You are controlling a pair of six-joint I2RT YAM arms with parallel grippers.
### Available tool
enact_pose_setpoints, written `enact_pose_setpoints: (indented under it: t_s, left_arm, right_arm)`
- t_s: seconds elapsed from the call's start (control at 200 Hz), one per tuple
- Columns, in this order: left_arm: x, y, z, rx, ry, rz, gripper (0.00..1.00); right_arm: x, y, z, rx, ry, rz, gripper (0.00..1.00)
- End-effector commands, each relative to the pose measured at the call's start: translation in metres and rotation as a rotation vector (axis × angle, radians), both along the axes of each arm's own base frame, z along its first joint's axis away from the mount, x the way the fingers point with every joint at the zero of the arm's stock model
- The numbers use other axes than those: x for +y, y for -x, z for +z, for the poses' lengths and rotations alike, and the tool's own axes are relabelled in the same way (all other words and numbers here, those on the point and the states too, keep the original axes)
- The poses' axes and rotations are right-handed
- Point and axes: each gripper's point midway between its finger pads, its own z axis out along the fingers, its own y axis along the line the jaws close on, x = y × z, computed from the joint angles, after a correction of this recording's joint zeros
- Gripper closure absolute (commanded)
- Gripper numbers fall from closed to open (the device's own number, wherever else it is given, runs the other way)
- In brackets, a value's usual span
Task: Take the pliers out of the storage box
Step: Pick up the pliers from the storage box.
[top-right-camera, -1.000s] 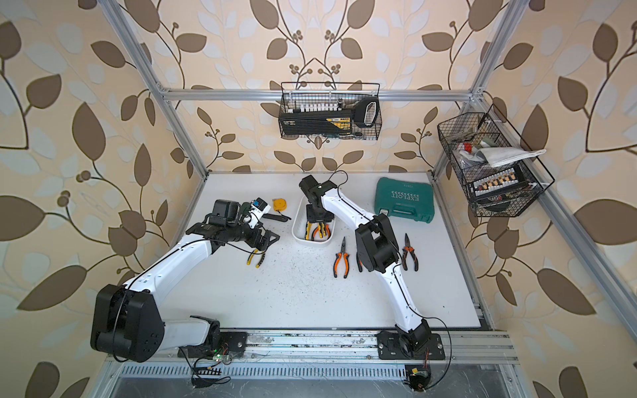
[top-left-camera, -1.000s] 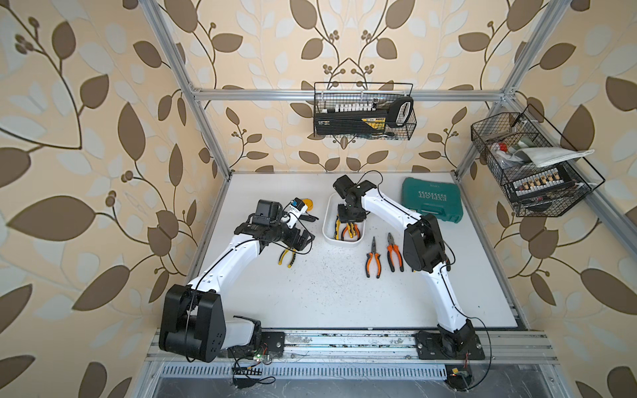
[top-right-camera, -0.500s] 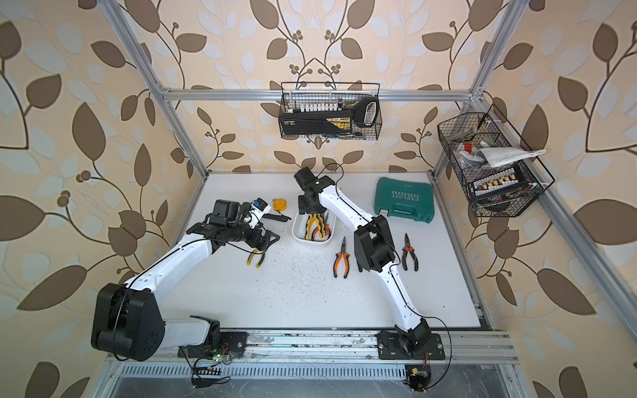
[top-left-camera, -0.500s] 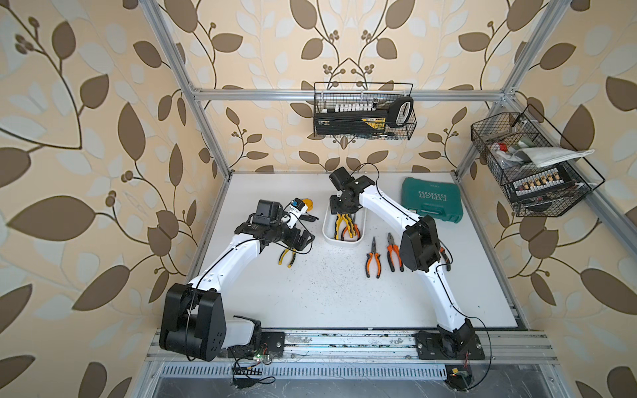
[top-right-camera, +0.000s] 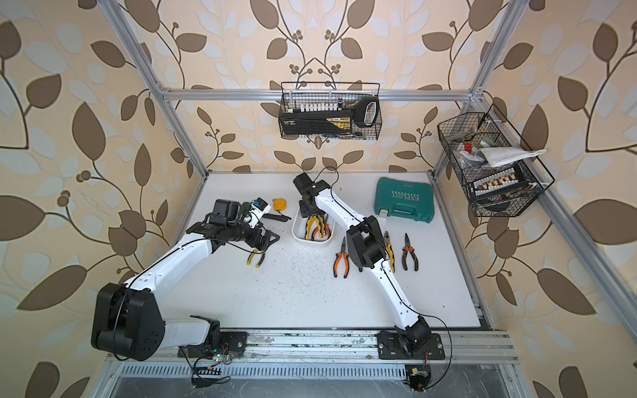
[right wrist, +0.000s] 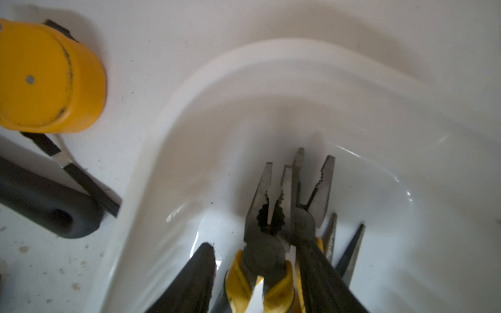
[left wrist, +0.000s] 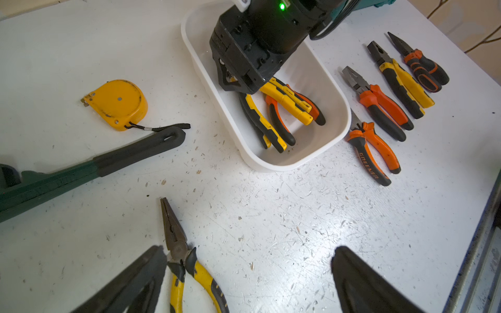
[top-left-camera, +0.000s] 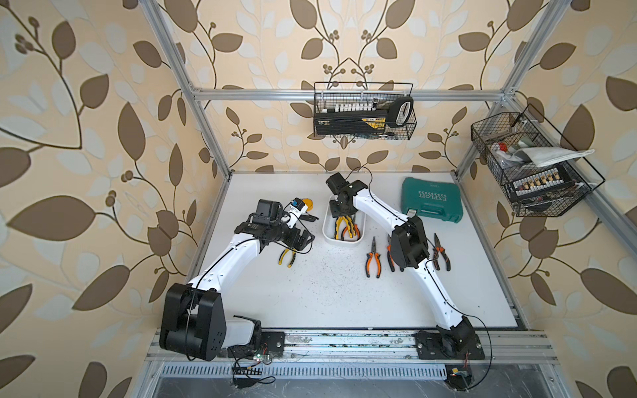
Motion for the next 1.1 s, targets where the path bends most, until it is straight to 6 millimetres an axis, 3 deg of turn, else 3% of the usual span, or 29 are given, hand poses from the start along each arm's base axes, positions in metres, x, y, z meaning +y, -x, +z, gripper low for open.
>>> enact_pose_setpoints:
  t_s: [0.0, 0.215, 0.485, 0.625, 0.88, 1.095]
  left_arm:
    - [0.002, -0.006, 0.014, -0.039, 0.007, 0.002, 0.01]
    - [0.002, -0.006, 0.014, -0.037, 0.012, 0.002, 0.01]
    - [0.002, -0.007, 0.015, -0.036, 0.012, 0.002, 0.01]
    - [0.002, -0.007, 0.015, -0.039, 0.011, 0.001, 0.01]
    - [0.001, -0.011, 0.019, -0.046, 0.012, 0.007, 0.01]
    - [-0.004, -0.01, 0.026, -0.085, 0.026, -0.04, 0.01]
  right_arm:
    - [-0.004, 0.011, -0.019, 0.033, 0.113, 0.057, 0.46]
    - [-0.009, 0.022, -0.04, 0.058, 0.258, 0.135, 0.43]
    - [-0.004, 0.019, -0.026, 0.033, 0.222, 0.124, 0.64]
    - [0.002, 0.012, 0.0, -0.022, 0.175, 0.113, 0.7]
    - [0.02, 0.001, 0.071, -0.172, -0.01, 0.071, 0.75]
    - [0.014, 0.002, 0.099, -0.213, -0.064, 0.037, 0.77]
